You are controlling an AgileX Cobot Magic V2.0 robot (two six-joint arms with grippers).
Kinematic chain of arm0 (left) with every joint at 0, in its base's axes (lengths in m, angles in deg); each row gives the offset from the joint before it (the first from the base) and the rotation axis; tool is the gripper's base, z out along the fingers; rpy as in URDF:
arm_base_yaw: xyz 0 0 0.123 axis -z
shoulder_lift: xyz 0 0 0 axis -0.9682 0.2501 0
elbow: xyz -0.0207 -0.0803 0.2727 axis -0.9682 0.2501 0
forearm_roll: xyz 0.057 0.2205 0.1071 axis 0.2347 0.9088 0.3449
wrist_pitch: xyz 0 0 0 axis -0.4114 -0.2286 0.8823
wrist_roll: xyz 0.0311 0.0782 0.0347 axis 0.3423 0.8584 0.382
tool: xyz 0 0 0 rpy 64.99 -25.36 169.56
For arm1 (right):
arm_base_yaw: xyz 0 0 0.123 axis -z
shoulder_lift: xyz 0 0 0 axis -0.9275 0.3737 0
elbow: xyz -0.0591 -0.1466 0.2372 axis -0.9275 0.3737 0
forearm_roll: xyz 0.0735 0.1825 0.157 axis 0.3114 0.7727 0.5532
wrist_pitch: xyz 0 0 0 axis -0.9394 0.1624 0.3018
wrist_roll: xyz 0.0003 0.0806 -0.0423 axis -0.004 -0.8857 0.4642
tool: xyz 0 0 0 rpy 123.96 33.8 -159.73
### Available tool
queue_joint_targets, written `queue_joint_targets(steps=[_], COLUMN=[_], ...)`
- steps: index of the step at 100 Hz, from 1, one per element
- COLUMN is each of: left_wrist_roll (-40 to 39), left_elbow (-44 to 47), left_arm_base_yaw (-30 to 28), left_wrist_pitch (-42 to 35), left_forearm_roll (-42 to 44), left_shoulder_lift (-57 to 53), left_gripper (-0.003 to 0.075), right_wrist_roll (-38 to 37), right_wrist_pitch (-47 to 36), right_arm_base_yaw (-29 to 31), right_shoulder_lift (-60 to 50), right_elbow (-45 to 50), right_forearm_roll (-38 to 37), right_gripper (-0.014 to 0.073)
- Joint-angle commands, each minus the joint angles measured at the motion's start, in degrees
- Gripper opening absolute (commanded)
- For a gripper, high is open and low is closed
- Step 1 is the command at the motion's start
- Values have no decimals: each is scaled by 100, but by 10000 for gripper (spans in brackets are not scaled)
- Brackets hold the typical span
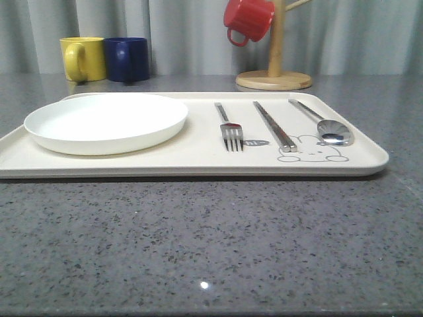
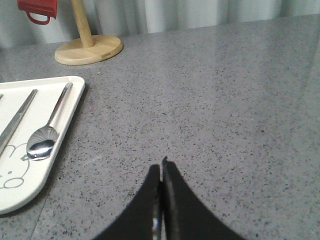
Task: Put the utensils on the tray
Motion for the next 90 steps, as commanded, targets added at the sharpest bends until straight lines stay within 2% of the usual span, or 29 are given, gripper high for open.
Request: queue_joint_targets(steps=[1, 25, 57, 90], left_wrist_roll=[-48, -48, -48, -48], left_elbow=[-141, -141, -141, -141], left_arm_base_yaw=[30, 30, 30, 30], left_wrist_pitch=[-411, -411, -411, -411], left_forearm_roll=[0, 0, 0, 0], left_shoulder_lift=[75, 75, 75, 75], left_gripper=[-19, -19, -19, -19], right_wrist_roll=[94, 94, 100, 104], right_wrist_pitch=[-684, -1516, -1404, -1386], right_arm_base_yaw=[39, 39, 39, 39], right_shoulder_lift=[-336, -1245, -1279, -1279], right_elbow=[227, 1213, 1198, 1191], right_forearm_roll=[-87, -87, -584, -574], right_gripper=[-61, -61, -61, -61])
